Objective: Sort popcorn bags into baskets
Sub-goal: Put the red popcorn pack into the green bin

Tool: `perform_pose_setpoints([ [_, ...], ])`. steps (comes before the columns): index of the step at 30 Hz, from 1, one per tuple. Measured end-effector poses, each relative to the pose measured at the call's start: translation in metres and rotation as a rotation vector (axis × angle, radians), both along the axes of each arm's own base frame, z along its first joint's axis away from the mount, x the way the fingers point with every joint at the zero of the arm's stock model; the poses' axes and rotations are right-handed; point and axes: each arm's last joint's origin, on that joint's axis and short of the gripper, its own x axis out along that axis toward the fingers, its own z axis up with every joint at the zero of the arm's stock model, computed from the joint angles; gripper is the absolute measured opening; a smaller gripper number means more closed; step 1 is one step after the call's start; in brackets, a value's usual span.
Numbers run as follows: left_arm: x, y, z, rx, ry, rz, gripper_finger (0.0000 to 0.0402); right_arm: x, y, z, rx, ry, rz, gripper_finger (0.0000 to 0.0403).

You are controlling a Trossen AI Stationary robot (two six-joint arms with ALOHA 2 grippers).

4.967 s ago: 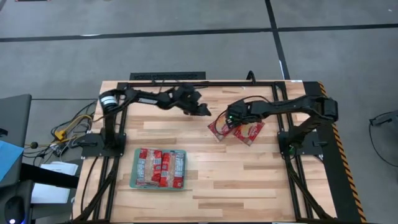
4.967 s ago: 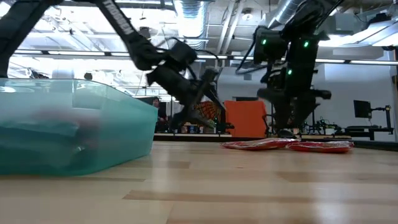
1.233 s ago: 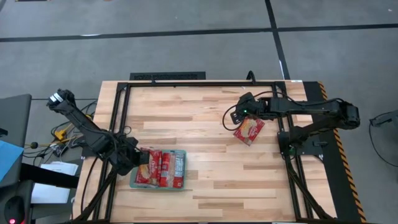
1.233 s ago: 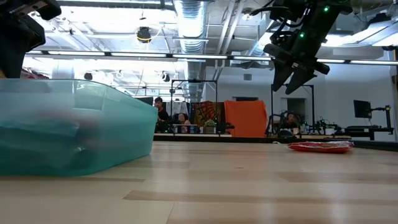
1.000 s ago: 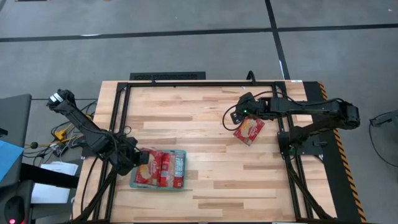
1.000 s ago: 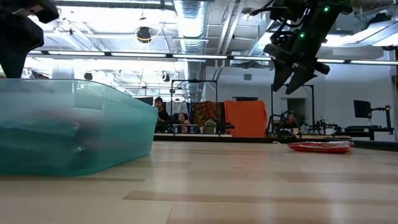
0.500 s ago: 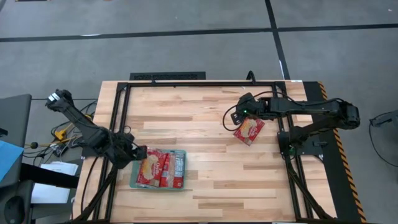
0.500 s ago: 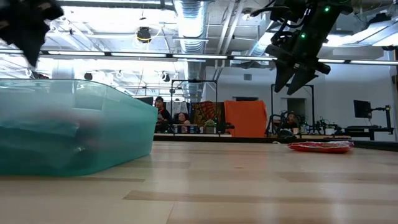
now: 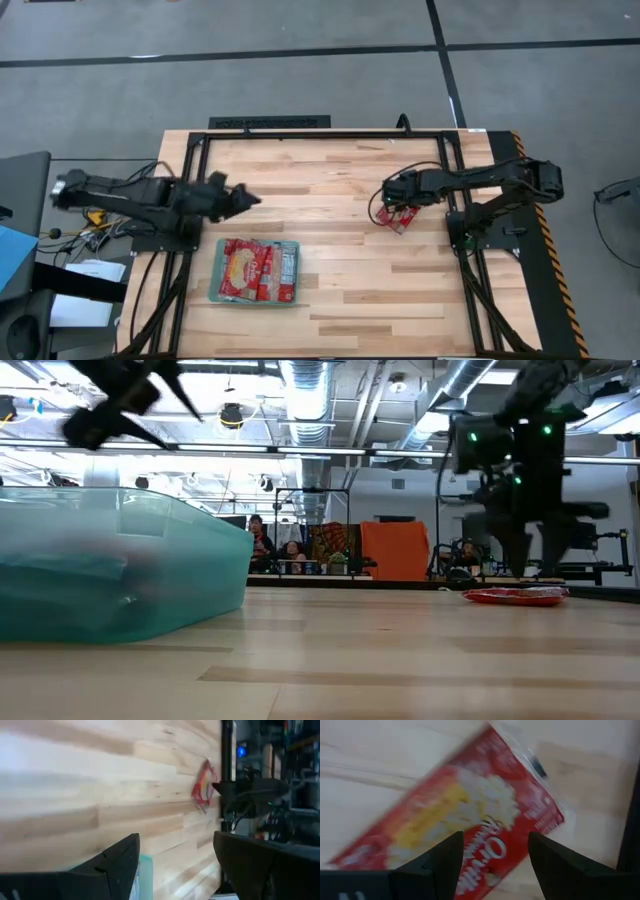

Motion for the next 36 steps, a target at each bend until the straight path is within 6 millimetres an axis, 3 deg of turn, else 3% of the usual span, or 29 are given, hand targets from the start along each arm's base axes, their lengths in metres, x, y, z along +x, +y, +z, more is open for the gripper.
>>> perform_pose_setpoints([
  [8,0.054,0.070,-0.023,0.164,0.078,-0.125,0.0241,-0.011,0.007,-0.021,0.031,-0.027,-0.089,0.0249],
  [16,0.116,0.130,-0.081,0.112,-0.060,-0.229,0.0241,0.001,0.005,-0.032,-0.008,-0.213,-0.029,0.0249],
  [20,0.143,0.138,-0.118,0.002,-0.078,-0.297,0.0241,0.016,0.002,-0.037,-0.035,-0.298,0.045,0.0249],
  [24,0.170,0.141,-0.139,-0.035,-0.062,-0.365,0.0240,0.040,0.001,-0.044,-0.062,-0.424,0.239,0.0249],
  [31,0.200,0.150,-0.152,-0.046,-0.016,-0.381,0.0240,0.068,-0.002,-0.035,-0.059,-0.555,0.320,0.0249],
  [36,0.207,0.148,-0.154,-0.028,0.087,-0.388,0.0240,0.075,-0.001,-0.013,-0.076,-0.579,0.333,0.0238],
])
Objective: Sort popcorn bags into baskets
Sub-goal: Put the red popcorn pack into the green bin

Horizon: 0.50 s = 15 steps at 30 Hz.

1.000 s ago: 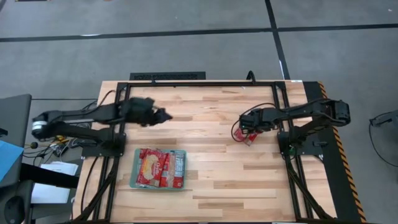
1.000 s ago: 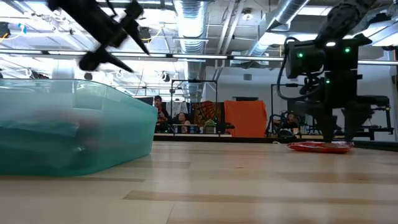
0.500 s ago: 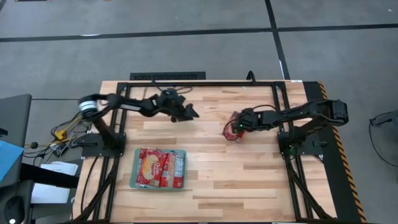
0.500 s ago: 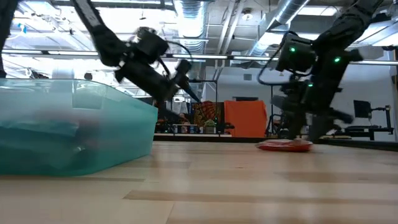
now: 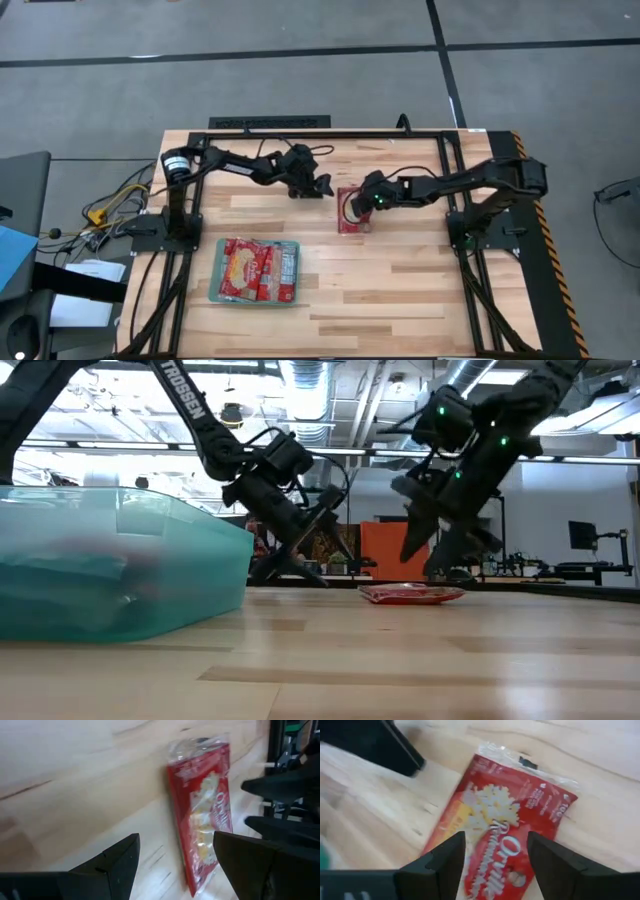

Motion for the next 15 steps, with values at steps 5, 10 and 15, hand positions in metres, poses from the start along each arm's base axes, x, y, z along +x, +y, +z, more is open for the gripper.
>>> perform_pose_setpoints([
  [5,0.009,-0.009,0.007,0.035,-0.004,-0.013,0.0240,-0.010,0.017,0.010,0.030,0.054,-0.024,0.0206],
  [10,0.010,-0.024,0.001,0.051,0.089,0.023,0.0240,-0.021,0.024,-0.002,0.050,0.202,-0.083,0.0169],
  [15,0.011,-0.026,0.002,0.057,0.084,0.030,0.0240,-0.014,0.024,-0.018,0.050,0.239,-0.076,0.0131],
])
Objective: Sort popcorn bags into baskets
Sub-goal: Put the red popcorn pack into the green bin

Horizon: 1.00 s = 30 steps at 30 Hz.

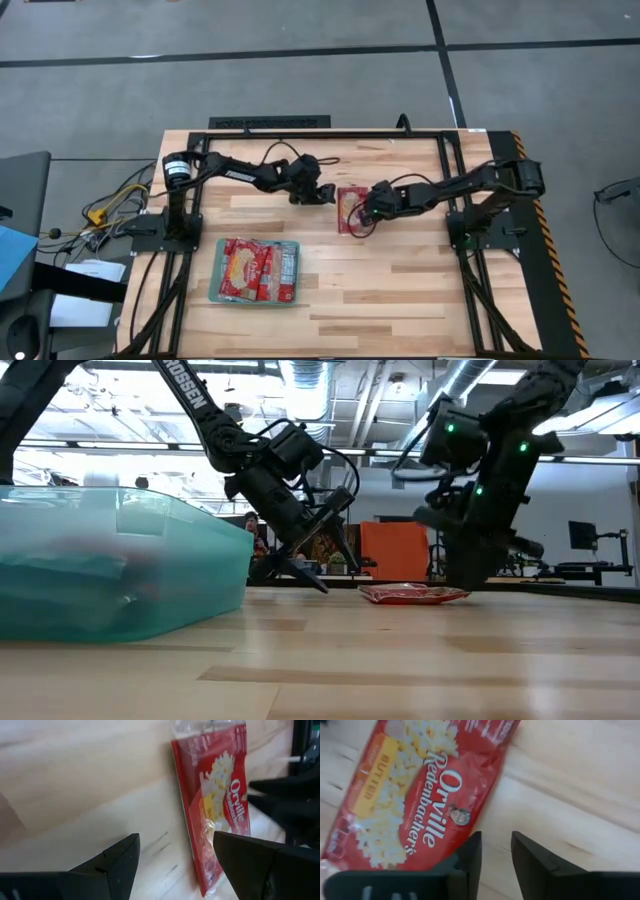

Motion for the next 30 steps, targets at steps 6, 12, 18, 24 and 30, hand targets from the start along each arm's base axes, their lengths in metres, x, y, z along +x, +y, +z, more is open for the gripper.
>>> perform_pose_setpoints([
  [6,0.002,0.001,-0.007,0.001,0.002,0.003,0.0240,0.012,0.000,-0.017,0.005,-0.009,0.030,0.0101],
  [12,0.011,0.001,-0.028,-0.088,-0.046,-0.015,0.0240,0.020,-0.005,-0.011,-0.011,-0.028,0.094,0.0097],
  [18,0.012,0.001,-0.031,-0.081,-0.041,-0.015,0.0240,0.029,-0.012,-0.005,-0.020,-0.053,0.165,0.0096],
  [24,0.013,-0.001,-0.031,-0.073,-0.038,-0.021,0.0231,0.039,-0.015,-0.016,-0.045,-0.083,0.246,0.0088],
  [30,0.012,-0.002,-0.030,-0.047,-0.038,-0.035,0.0144,0.043,-0.015,-0.007,-0.086,-0.085,0.241,0.0072],
])
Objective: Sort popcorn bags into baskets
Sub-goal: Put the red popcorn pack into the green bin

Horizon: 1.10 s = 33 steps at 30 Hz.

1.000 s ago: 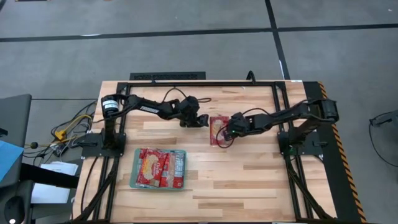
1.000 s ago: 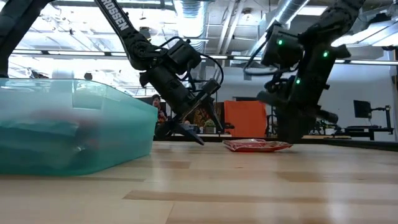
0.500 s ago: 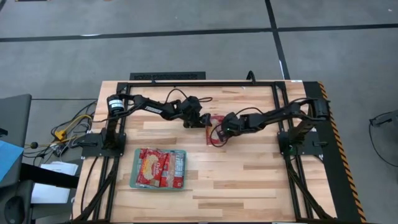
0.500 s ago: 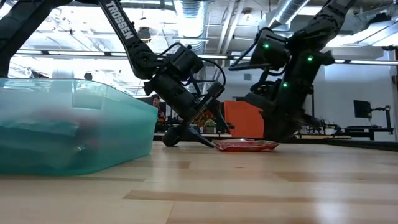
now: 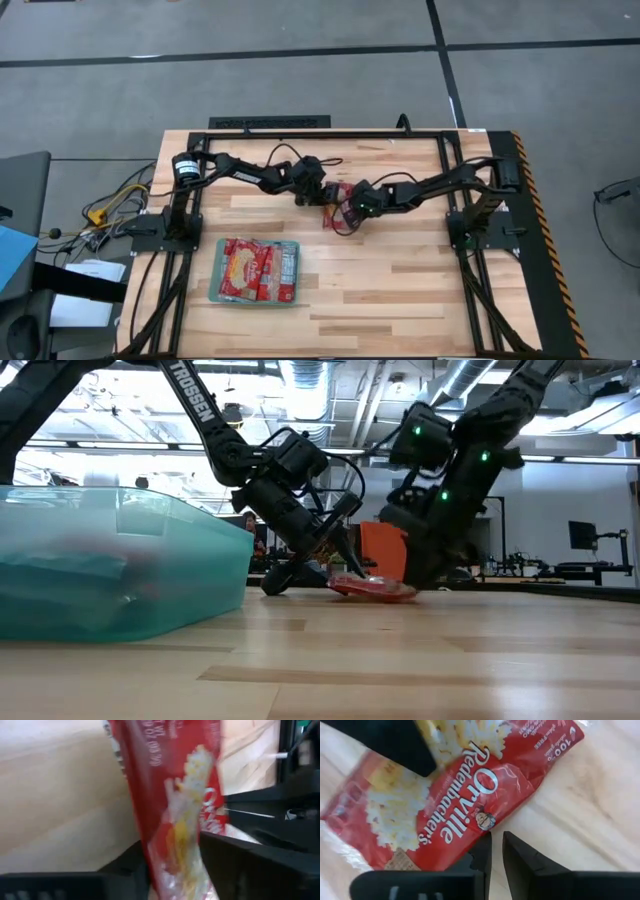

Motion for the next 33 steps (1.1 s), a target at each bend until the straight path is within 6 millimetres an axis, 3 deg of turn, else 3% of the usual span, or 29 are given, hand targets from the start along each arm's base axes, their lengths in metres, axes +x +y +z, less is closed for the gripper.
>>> perform_pose_setpoints([
  [6,-0.002,0.003,0.011,0.028,-0.027,-0.005,0.0017,-0.012,-0.003,0.041,-0.060,-0.063,-0.001,0.0057],
  [10,-0.010,0.014,0.028,0.036,-0.048,-0.015,0.0016,-0.032,-0.002,0.074,-0.117,-0.110,-0.037,0.0049],
  [13,-0.021,0.021,0.064,0.054,-0.118,-0.074,0.0009,-0.048,0.000,0.097,-0.159,-0.153,-0.063,0.0041],
  [16,-0.040,0.014,0.101,0.072,-0.103,-0.135,0.0008,-0.063,0.001,0.113,-0.211,-0.184,-0.083,0.0033],
  [20,-0.076,-0.015,0.149,0.096,-0.036,-0.193,0.0009,-0.075,0.001,0.124,-0.266,-0.181,-0.073,0.0021],
  [24,-0.117,-0.067,0.183,0.117,0.049,-0.210,0.0008,-0.079,0.001,0.124,-0.272,-0.157,-0.067,0.0017],
  [28,-0.155,-0.116,0.185,0.030,0.100,-0.086,0.0007,-0.075,0.001,0.119,-0.267,-0.129,-0.060,0.0025],
  [33,-0.183,-0.163,0.161,-0.044,0.107,0.027,0.0007,-0.069,0.000,0.110,-0.255,-0.091,-0.049,0.0038],
])
